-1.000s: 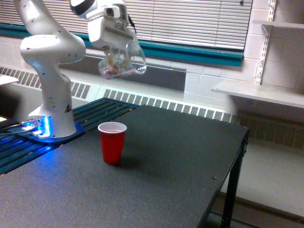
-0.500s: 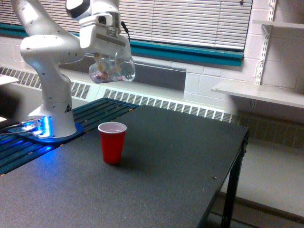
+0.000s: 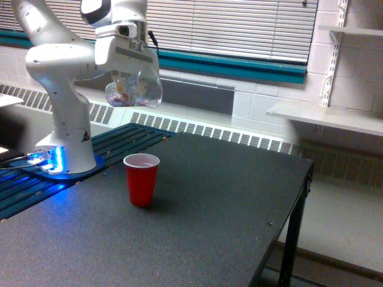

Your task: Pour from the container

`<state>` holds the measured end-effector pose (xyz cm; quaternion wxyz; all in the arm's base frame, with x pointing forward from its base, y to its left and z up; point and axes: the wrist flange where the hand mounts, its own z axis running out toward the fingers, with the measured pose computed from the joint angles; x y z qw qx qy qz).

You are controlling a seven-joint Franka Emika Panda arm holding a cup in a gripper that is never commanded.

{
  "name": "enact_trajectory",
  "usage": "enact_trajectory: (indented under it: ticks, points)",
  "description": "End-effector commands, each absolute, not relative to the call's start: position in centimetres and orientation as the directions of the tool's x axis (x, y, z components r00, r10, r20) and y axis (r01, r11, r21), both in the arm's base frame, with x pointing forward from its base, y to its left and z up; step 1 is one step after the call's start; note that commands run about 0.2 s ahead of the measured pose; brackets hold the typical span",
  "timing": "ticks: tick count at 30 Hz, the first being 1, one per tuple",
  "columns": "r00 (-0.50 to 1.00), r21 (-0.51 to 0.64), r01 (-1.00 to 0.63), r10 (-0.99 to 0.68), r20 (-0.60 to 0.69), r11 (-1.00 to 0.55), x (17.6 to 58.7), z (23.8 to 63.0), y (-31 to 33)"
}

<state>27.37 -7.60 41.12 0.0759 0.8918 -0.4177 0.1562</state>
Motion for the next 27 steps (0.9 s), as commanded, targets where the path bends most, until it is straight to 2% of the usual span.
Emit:
enact_trajectory:
  ticks: [1, 27]
  points:
    - [0.617, 0.042, -0.769, -0.723, 0.31, -0.638, 26.6, 39.7, -6.7]
    - [0.617, 0.134, -0.783, -0.733, 0.285, -0.607, 25.7, 38.5, -5.5]
